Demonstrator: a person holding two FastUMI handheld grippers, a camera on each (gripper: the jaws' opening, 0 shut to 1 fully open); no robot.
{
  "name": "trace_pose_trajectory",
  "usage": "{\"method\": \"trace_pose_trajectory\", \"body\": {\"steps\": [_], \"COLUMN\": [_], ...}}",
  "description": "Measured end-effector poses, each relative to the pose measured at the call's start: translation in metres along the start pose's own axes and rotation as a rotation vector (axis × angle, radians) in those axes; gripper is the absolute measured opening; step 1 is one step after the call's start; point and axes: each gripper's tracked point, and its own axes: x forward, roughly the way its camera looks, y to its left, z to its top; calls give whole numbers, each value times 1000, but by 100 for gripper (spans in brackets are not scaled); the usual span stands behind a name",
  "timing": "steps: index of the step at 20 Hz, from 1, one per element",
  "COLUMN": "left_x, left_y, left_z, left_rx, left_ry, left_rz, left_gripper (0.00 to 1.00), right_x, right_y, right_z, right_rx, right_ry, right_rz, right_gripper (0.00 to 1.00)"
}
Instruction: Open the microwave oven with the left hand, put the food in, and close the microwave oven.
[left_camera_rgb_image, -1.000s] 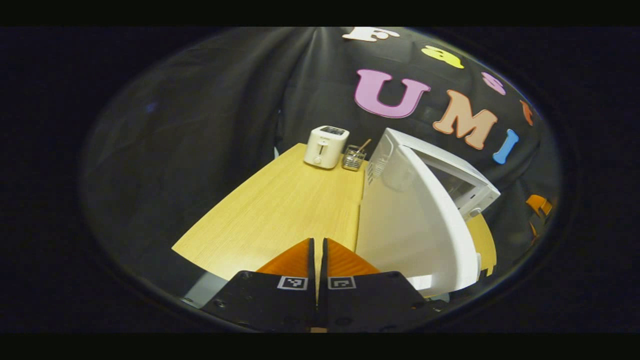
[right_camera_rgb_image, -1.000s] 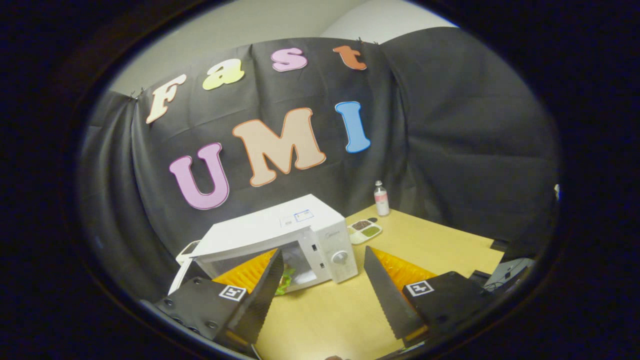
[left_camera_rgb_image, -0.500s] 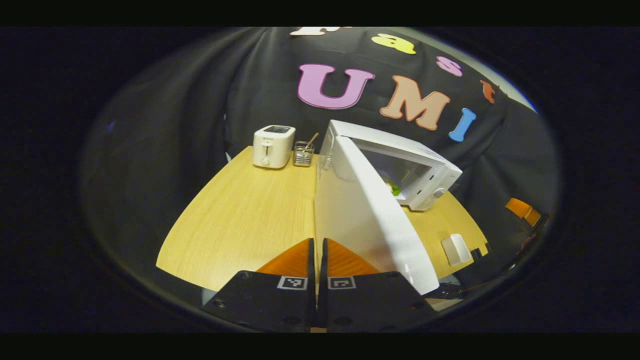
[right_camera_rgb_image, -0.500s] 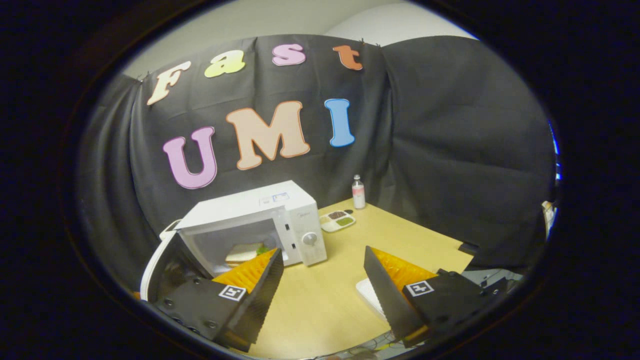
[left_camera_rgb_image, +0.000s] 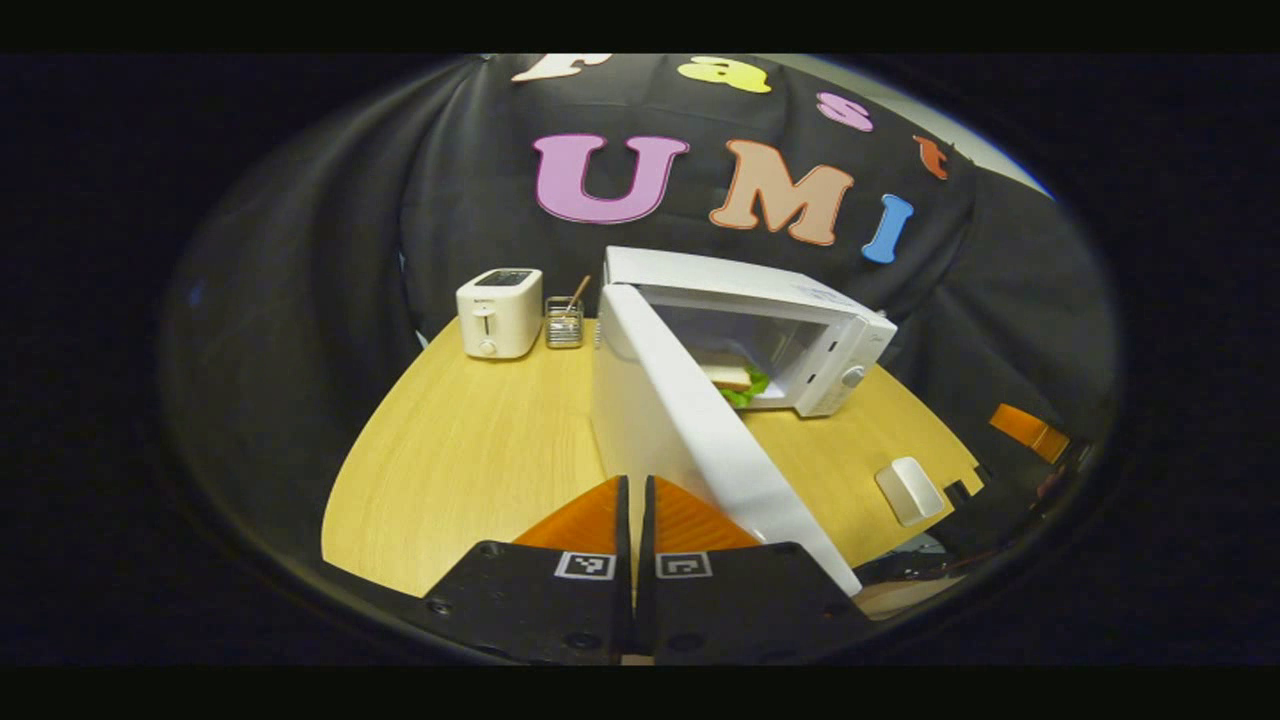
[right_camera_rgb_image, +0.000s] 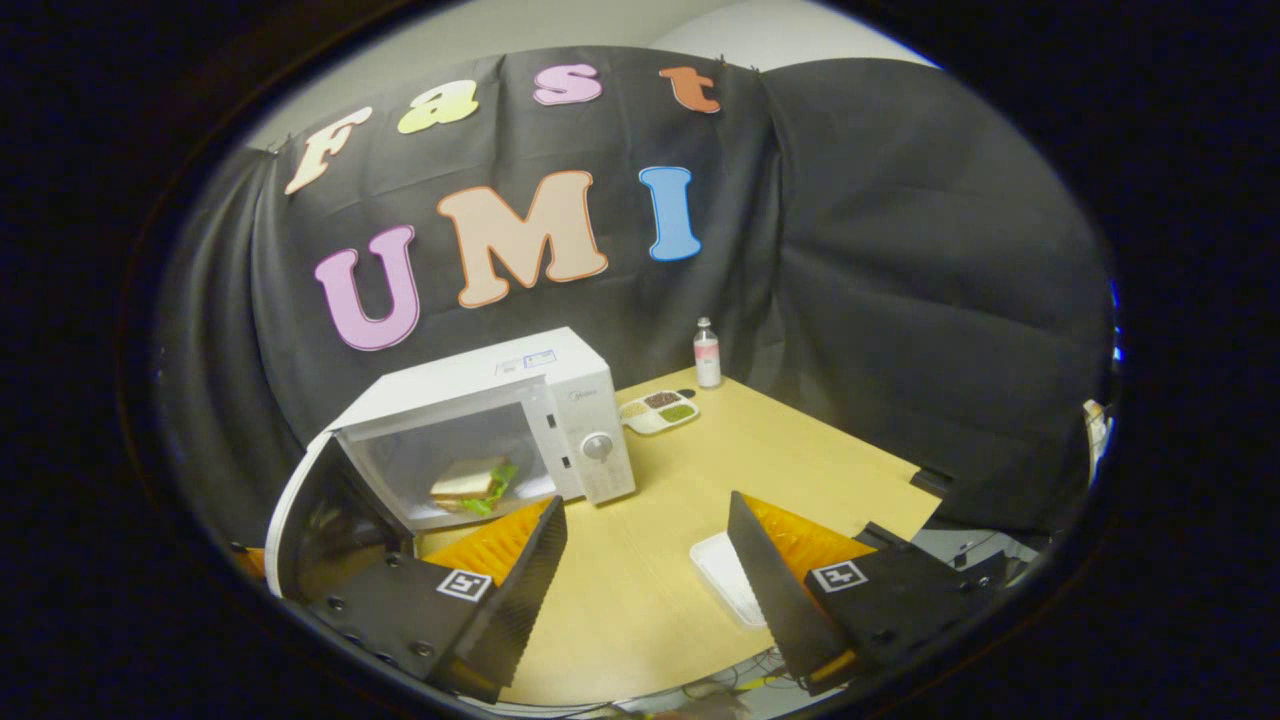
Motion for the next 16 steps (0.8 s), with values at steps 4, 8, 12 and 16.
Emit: {"method": "trace_pose_trajectory", "body": {"steps": [4,8,12,16], "left_x": [10,22,34,54], "left_y": [-22,-48,-78,-111], "left_z": [10,19,24,33], "left_rx": [6,12,10,-11], "left_ry": [-19,-37,-47,-66], "left_rz": [-9,-31,-72,-118], "left_gripper": [0,1,0,1], "right_x": [17,29,39,45], "right_y": [-9,-17,-23,-28], "right_z": [10,18,31,41], "right_rx": [12,29,16,-3], "right_ry": [-2,-9,-32,-56], "right_rz": [17,35,54,74], "right_gripper": [91,91,99,91]}}
